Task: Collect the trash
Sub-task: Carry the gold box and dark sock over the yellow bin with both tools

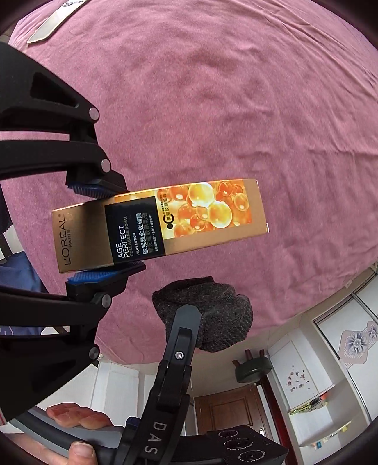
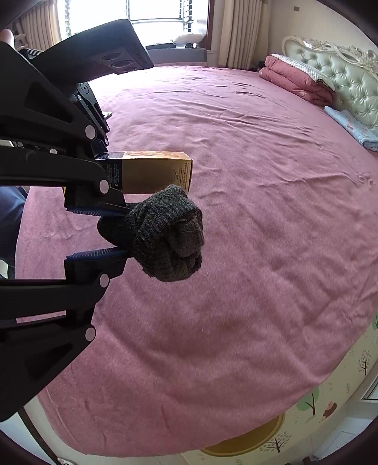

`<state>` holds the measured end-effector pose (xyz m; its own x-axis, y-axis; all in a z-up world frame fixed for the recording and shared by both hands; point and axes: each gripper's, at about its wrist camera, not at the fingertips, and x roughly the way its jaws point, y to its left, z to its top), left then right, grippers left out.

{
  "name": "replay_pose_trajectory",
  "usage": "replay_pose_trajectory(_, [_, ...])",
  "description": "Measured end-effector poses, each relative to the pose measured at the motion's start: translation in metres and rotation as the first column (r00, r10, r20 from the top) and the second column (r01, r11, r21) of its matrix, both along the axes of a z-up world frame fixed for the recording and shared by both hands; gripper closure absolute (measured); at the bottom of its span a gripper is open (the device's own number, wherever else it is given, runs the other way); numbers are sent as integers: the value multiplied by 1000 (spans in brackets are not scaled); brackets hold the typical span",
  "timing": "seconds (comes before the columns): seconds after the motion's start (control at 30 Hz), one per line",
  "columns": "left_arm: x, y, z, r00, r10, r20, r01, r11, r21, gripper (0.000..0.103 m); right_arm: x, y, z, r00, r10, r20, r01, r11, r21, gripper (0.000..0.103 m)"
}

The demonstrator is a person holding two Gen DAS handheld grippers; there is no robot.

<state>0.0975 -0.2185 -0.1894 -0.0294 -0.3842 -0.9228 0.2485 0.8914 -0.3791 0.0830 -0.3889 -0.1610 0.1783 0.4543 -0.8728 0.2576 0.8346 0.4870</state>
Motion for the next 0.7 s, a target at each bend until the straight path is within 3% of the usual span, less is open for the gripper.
replay_pose_trajectory(0.4, [-24,-151,6,989,-151,11,151,989,-11,63,-49,-142,1,991,-130,29,130,992,8,84])
replay_pose_trajectory(0.7, [-12,-259,-6,981,-191,-26,190,981,-35,63,-60,-251,-10,967,-254,31,254,967,27,84])
